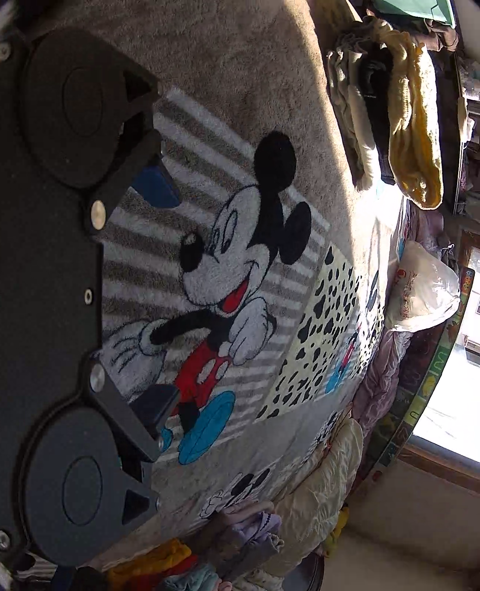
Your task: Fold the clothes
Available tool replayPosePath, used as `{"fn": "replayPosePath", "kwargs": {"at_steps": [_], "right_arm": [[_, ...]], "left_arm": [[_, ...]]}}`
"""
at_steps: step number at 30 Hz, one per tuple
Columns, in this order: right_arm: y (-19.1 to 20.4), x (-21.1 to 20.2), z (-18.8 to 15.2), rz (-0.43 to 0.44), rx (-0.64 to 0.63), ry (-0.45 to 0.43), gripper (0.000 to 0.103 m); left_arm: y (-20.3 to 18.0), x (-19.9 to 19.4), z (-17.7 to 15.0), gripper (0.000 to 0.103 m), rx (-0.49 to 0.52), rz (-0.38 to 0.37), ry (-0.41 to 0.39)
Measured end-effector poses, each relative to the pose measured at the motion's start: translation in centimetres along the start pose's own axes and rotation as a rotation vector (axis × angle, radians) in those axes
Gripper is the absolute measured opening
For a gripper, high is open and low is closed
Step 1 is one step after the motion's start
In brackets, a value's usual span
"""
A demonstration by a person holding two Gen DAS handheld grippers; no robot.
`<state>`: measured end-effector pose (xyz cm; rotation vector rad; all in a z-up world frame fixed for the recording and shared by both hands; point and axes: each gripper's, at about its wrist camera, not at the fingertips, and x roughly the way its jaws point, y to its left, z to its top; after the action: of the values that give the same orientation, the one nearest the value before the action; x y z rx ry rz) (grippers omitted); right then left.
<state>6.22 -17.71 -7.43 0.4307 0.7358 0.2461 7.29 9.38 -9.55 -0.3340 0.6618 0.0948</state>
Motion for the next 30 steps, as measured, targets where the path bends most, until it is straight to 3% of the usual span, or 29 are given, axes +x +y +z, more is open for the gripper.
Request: {"fn": "replayPosePath", "kwargs": {"at_steps": [4,10,13,20,30], "right_arm": [[-2.3,-2.6,-1.2,-0.066,-0.010,-0.058,0.103],[-2.0,-5.7,-2.4,-0.175,-0.147,-0.112,0.103],[-1.4,-6.9,-2.7,-0.233,-0.211,-0.112,0.103],[-0.6,-9.4,-3.1,-0.237,-0.205,-0.082,0.103],[1.3,-12.1,-2.6,-0.233,-0.202,-0.104,0.103]], "left_arm": [[-3.2,-2.8,-2.0,0.102,0.143,0.008,0.009],[-6.3,-7.7,-2.5,0.103,0.264,-0.038,-0.060],[-7.7,-9.6,-2.6,0.103,0.286,-0.040,-0.088],[-9.7,-12.3,-2.8,0.103,0.308,-0.055,-0.042],[-9.5,-14.5,-3.2,0.103,0.332,-0.027,-0.070]]}}
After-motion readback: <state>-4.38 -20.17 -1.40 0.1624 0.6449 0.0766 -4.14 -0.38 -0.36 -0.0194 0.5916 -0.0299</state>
